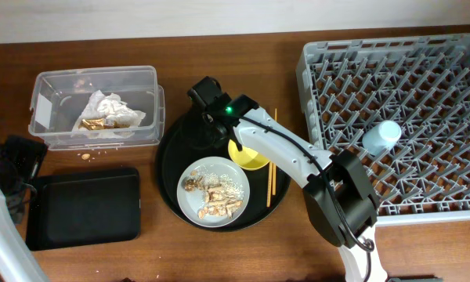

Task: Sort waste into correct bins and load items into the dishwasher rack
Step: 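Lift the blue cup and place it upside down in the dish rack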

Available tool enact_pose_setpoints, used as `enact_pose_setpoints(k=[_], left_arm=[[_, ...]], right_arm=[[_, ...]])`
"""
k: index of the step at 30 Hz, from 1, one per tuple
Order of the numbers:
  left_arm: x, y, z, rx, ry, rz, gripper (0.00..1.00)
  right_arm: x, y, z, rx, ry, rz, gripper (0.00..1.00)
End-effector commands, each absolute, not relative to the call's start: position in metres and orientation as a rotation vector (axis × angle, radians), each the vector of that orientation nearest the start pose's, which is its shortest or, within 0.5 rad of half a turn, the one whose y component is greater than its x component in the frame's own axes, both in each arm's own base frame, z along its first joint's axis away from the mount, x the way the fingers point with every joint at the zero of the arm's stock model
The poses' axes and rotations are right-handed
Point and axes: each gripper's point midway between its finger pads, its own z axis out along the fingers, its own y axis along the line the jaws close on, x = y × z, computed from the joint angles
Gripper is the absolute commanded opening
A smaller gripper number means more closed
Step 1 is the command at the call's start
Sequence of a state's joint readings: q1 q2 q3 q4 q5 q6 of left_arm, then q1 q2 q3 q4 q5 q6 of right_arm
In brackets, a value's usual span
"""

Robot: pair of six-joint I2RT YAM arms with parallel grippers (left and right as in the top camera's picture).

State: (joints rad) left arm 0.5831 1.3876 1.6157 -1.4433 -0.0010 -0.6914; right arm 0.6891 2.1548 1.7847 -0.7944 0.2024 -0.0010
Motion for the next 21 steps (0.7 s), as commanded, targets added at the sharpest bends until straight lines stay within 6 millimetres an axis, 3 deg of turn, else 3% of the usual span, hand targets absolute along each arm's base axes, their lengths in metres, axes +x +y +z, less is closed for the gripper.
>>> enact_pose_setpoints(k=[1, 10, 14, 18, 21], left_arm=[[0.235, 0.158, 0.258, -1.643, 2.241, -0.012, 0.99], [0.235, 0.158, 0.258, -1.643, 2.241, -0.012, 0.99], [0.235, 0.158, 0.258, -1.643, 2.241, -0.012, 0.99], [0.235, 0.158, 0.258, -1.643, 2.241, -0.012, 0.99], [0.235, 0.158, 0.258, -1.643, 2.241, -0.012, 0.99]], right_arm=[[0.417, 0.298, 0.078, -0.853, 2.551, -0.095, 0.28], [0.419, 0.298, 0.067, -0.856, 2.561, -0.109, 0.28], [0.424, 0.296, 0.074, -0.842, 2.547, -0.130, 0.17], [0.434, 0.304, 0.110, -0.808, 2.501, -0.106, 0.07], [0.447, 0.295, 0.166, -0.708, 2.451, -0.153, 0.04]])
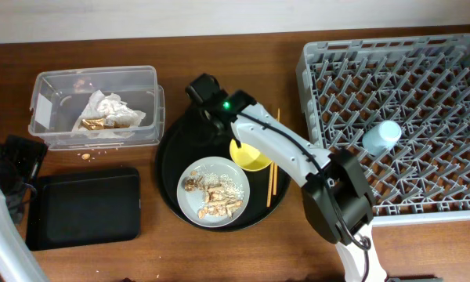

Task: Sort waste into correct bins and load items into the dishwasher rack
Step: 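Lift the blue cup and place it upside down in the dish rack, then carry the pink cup with the right gripper into the dish rack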

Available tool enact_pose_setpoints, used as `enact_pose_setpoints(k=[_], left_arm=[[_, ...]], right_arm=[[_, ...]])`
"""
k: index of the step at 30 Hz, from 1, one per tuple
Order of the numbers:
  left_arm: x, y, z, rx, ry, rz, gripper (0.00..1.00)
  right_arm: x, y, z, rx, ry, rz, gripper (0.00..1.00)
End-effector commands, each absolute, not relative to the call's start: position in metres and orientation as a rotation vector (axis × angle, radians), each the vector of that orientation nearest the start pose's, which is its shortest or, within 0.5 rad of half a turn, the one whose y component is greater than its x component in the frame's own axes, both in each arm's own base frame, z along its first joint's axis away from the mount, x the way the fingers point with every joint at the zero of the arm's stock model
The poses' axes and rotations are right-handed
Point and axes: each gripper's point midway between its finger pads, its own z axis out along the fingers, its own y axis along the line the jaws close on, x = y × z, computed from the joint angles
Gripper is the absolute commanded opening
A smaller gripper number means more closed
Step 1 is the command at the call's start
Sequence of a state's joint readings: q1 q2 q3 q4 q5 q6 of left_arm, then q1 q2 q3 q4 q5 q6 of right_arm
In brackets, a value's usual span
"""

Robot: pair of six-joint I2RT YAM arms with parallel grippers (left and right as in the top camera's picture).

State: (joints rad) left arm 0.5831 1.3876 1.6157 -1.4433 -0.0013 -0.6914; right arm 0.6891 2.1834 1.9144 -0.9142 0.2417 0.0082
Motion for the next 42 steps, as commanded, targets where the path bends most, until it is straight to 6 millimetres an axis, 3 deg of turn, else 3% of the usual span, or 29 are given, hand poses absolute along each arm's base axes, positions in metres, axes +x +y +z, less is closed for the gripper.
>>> enact_pose_setpoints(k=[1, 2, 3, 4, 5, 7, 11, 14, 18, 21, 25, 30, 33, 36, 39, 42], left_arm=[[0.235, 0.158, 0.258, -1.643, 2.241, -0.012, 0.99], [0.235, 0.158, 0.258, -1.643, 2.241, -0.012, 0.99], [0.235, 0.158, 0.258, -1.643, 2.241, -0.012, 0.99], [0.235, 0.158, 0.259, -1.643, 2.240, -0.012, 0.99], [0.235, 0.158, 0.258, -1.643, 2.241, -0.012, 0.99], [0.235, 0.158, 0.258, -1.643, 2.241, -0.012, 0.99], [0.235, 0.158, 0.258, -1.643, 2.241, -0.012, 0.99], [0.235, 0.158, 0.258, -1.643, 2.241, -0.012, 0.99], [0.235, 0.158, 0.258, -1.643, 2.241, -0.012, 0.99], [0.235, 0.158, 0.258, -1.643, 2.241, -0.012, 0.99], [0.235, 0.158, 0.259, -1.643, 2.240, -0.012, 0.99], [0.235, 0.158, 0.258, -1.642, 2.241, -0.012, 0.99], [0.235, 0.158, 0.258, -1.643, 2.241, -0.012, 0.99], [0.235, 0.158, 0.258, -1.643, 2.241, -0.012, 0.99], [0.235, 0.158, 0.258, -1.643, 2.241, -0.012, 0.99], [0.235, 0.158, 0.258, -1.643, 2.241, -0.012, 0.99]], right_arm=[[0.450, 0.292, 0.191, -0.684, 2.430, -0.149, 0.04], [0.452, 0.288, 0.210, -0.664, 2.416, -0.140, 0.04], [0.455, 0.278, 0.245, -0.613, 2.390, -0.117, 0.04], [0.455, 0.268, 0.267, -0.560, 2.377, -0.101, 0.04], [0.453, 0.249, 0.304, -0.476, 2.357, -0.055, 0.04], [0.445, 0.214, 0.348, -0.402, 2.339, 0.040, 0.04], [0.431, 0.148, 0.384, -0.248, 2.355, 0.211, 0.04], [0.425, 0.106, 0.393, -0.156, 2.368, 0.382, 0.04], [0.424, 0.059, 0.411, -0.053, 2.300, 0.792, 0.04], [0.423, 0.028, 0.415, 0.031, 2.264, 0.909, 0.04], [0.416, -0.009, 0.408, 0.150, 2.283, 0.885, 0.04], [0.377, -0.047, 0.368, 0.268, 2.461, 0.649, 0.04], [0.351, -0.050, 0.339, 0.268, 2.555, 0.660, 0.04], [0.343, -0.048, 0.315, 0.228, 2.573, 0.810, 0.04], [0.343, -0.025, 0.308, 0.082, 2.403, 1.160, 0.04], [0.341, -0.010, 0.294, 0.038, 2.290, 1.353, 0.04]])
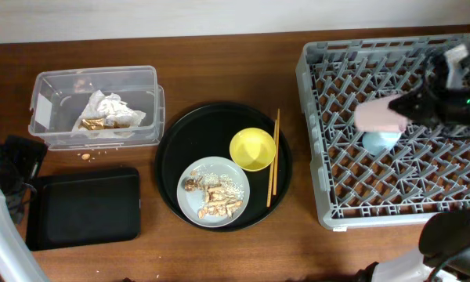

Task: Sort waste into correct bins and load items into the dishwasher rack
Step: 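Carry the pink cup with the right gripper into the dish rack, then lower the pink cup upside down in the rack and open the right gripper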

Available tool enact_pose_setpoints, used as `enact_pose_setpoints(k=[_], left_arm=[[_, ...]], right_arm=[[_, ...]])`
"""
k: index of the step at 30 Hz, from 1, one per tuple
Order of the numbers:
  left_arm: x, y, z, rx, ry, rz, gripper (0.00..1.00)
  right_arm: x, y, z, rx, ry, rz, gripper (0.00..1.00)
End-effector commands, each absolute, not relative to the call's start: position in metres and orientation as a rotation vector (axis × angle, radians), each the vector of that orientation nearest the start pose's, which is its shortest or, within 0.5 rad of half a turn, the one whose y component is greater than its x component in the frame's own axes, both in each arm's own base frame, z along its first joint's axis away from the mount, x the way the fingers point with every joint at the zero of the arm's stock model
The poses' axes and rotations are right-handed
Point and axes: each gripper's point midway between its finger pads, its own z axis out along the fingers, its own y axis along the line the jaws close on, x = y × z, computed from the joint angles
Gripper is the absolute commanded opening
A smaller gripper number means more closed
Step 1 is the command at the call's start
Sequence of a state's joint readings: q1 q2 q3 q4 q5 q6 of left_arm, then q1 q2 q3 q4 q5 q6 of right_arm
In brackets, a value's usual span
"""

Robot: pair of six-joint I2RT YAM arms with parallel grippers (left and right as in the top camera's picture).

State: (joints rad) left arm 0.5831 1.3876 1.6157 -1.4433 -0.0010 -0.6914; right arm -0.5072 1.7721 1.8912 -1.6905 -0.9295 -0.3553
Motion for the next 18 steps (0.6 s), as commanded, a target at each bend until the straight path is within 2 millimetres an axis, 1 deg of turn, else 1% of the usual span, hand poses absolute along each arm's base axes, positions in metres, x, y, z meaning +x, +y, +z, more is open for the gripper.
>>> enact_pose_setpoints(k=[1, 3, 6, 8, 13, 18], left_arm=[[0.235, 0.158, 0.258, -1.643, 2.241, -0.012, 0.99], [0.235, 0.158, 0.258, -1.643, 2.241, -0.012, 0.99], [0.235, 0.158, 0.258, -1.643, 2.241, -0.011, 0.99], [0.235, 0.158, 0.258, -1.643, 2.241, -0.012, 0.99], [0.235, 0.158, 0.258, -1.643, 2.241, -0.012, 0.99], [0.235, 0.158, 0.258, -1.643, 2.241, -0.012, 0.99]], right_arm=[[0.341, -0.006, 0.285, 0.041, 2.249, 1.414, 0.04], [0.343, -0.003, 0.275, 0.056, 2.183, 1.486, 0.04], [0.347, 0.001, 0.263, 0.109, 2.028, 1.615, 0.04], [0.347, 0.003, 0.255, 0.130, 1.985, 1.654, 0.04], [0.342, 0.007, 0.219, 0.142, 1.972, 1.673, 0.04], [0.349, 0.005, 0.204, 0.182, 1.981, 1.690, 0.04]])
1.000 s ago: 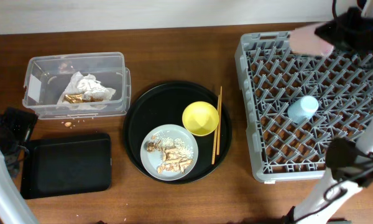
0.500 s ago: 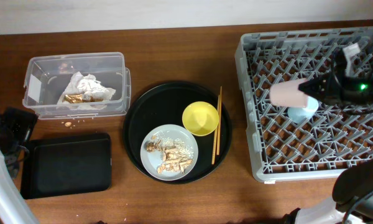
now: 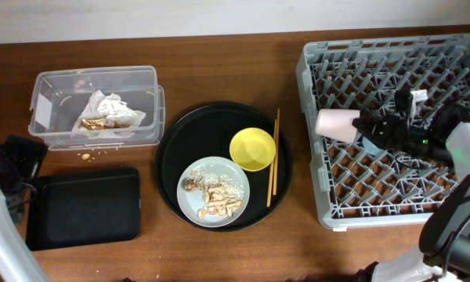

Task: Sort waste into correct bins and load items into the dishwasher rack
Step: 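Lower the pink cup upside down in the rack and open the right gripper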

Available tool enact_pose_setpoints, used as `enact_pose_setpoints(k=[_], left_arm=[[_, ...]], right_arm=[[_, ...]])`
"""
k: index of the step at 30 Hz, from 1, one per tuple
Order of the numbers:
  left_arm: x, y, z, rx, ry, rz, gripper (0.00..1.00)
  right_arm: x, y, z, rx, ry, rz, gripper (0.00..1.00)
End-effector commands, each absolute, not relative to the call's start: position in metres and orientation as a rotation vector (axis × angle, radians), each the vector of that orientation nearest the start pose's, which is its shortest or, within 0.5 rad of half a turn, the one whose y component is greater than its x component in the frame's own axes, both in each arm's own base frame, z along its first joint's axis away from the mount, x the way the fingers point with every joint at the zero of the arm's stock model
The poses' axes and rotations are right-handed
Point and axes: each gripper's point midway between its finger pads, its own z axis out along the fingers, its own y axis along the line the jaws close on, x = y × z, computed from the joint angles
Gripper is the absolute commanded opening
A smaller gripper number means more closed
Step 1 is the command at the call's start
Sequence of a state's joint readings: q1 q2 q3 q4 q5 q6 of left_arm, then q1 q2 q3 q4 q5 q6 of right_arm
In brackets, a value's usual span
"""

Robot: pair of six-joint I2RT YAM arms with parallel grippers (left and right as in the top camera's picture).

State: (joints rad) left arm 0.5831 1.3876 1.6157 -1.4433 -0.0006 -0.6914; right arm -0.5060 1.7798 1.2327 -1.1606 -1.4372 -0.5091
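Observation:
My right gripper (image 3: 362, 125) reaches in over the grey dishwasher rack (image 3: 312, 74) from the right, shut on a pale pink cup (image 3: 335, 124). The cup lies sideways above the rack's left part. A light blue cup (image 3: 369, 144) in the rack is mostly hidden under the gripper. On the round black tray (image 3: 172, 137) are a yellow bowl (image 3: 252, 149), a plate with food scraps (image 3: 213, 190) and a pair of chopsticks (image 3: 272, 157). The left arm (image 3: 0, 235) is at the left edge. A black block (image 3: 19, 153) there may be its gripper, its jaws unreadable.
A clear plastic bin (image 3: 43, 129) with crumpled paper and wrappers stands at the back left. In front of it lies a black rectangular bin (image 3: 82, 205). A few crumbs (image 3: 86, 156) sit on the wooden table between the two bins.
The right gripper, holding the pink cup, has moved left and slightly nearer over the rack. The cup is now over the rack's left part, and the blue cup is largely covered.
The right gripper was down at the back left of the black tray and stayed there at the following moment. Then it was over the rack with a pink cup in it. Now the cup hangs over the rack's left side.

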Motion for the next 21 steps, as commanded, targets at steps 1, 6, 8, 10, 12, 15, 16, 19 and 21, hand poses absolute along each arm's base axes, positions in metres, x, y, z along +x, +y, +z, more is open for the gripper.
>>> enact_pose_setpoints(k=[1, 6, 8, 10, 12, 15, 16, 19, 21], left_arm=[[0.235, 0.158, 0.258, -1.643, 2.241, -0.012, 0.99], [0.235, 0.158, 0.258, -1.643, 2.241, -0.012, 0.99], [0.235, 0.158, 0.258, -1.643, 2.241, -0.012, 0.99], [0.235, 0.158, 0.258, -1.643, 2.241, -0.012, 0.99], [0.235, 0.158, 0.258, -1.643, 2.241, -0.012, 0.99], [0.235, 0.158, 0.258, -1.643, 2.241, -0.012, 0.99], [0.235, 0.158, 0.258, -1.643, 2.241, -0.012, 0.99], [0.235, 0.158, 0.258, -1.643, 2.241, -0.012, 0.99], [0.235, 0.158, 0.258, -1.643, 2.241, -0.012, 0.99]], right_arm=[[0.351, 0.007, 0.203, 0.179, 1.984, 1.693, 0.04], [0.349, 0.016, 0.191, 0.165, 2.055, 1.674, 0.04], [0.345, 0.019, 0.182, 0.182, 2.084, 1.676, 0.04], [0.344, 0.019, 0.174, 0.193, 2.088, 1.681, 0.04], [0.344, 0.019, 0.166, 0.244, 2.099, 1.708, 0.04], [0.345, 0.018, 0.151, 0.287, 2.113, 1.728, 0.04], [0.346, 0.018, 0.149, 0.295, 2.115, 1.735, 0.04], [0.345, 0.012, 0.140, 0.355, 2.167, 1.709, 0.04], [0.342, 0.004, 0.128, 0.430, 2.241, 1.657, 0.04]])
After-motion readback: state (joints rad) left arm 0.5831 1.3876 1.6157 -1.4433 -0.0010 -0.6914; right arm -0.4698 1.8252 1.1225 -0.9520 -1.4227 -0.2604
